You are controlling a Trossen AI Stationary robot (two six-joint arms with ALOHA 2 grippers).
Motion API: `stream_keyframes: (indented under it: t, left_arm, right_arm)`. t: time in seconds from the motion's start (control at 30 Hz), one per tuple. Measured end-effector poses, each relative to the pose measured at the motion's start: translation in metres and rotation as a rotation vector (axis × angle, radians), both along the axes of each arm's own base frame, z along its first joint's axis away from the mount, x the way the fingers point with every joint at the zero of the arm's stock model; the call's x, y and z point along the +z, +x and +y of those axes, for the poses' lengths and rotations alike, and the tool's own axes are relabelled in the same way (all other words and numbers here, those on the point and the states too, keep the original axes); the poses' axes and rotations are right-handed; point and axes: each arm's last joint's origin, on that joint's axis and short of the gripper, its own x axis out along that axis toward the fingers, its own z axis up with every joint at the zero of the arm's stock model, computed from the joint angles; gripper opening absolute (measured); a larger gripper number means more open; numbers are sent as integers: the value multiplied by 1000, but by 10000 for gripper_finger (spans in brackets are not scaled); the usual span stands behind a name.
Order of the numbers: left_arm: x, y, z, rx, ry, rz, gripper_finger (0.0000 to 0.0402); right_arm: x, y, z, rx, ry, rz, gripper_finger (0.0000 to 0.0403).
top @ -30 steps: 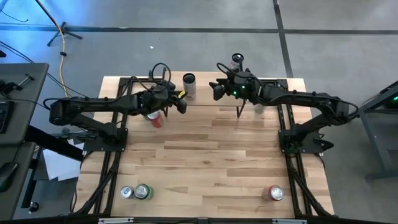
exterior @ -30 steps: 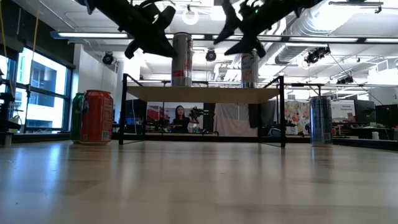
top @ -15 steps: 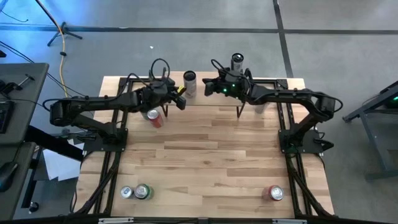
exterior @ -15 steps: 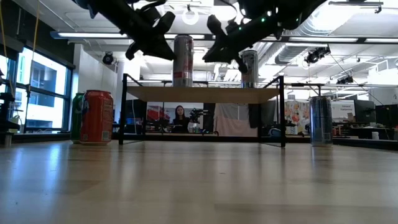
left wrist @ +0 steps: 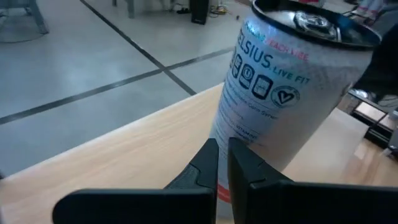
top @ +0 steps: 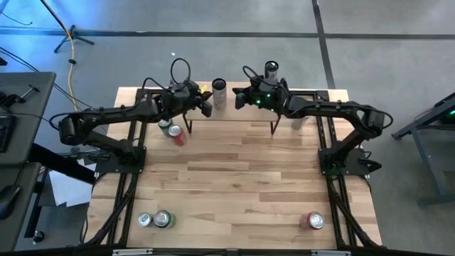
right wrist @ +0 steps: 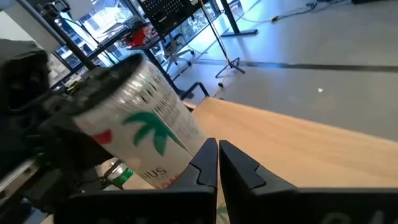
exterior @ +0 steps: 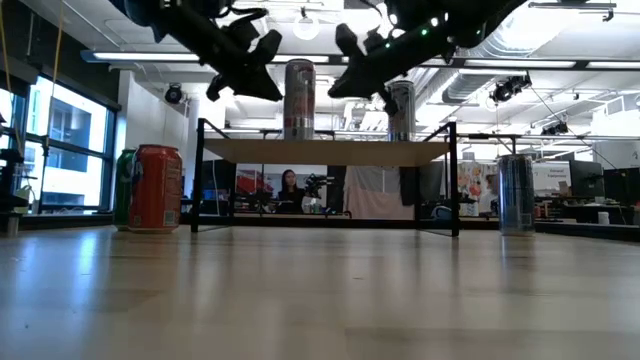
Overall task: Place canned beverage on shelf
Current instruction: Put the white pink soda can on the shelf aligned with the other white pink soda can
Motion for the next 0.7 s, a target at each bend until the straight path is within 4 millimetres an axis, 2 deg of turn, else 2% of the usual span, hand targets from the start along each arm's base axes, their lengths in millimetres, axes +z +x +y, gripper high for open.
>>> stream_keyframes:
  t: [0.27,0.5,0.7]
  left_arm:
    - [-16,16,6,-28,-40,-18,0]
    - [-20,27,9,-44,-37,-94,0]
    - [-24,34,12,-45,-36,-133,0]
  right_arm:
    - [33,-36,9,-27,-67,86,0]
    - [63,-72,23,-89,-119,109,0]
    - [80,-98,33,-123,-134,102,0]
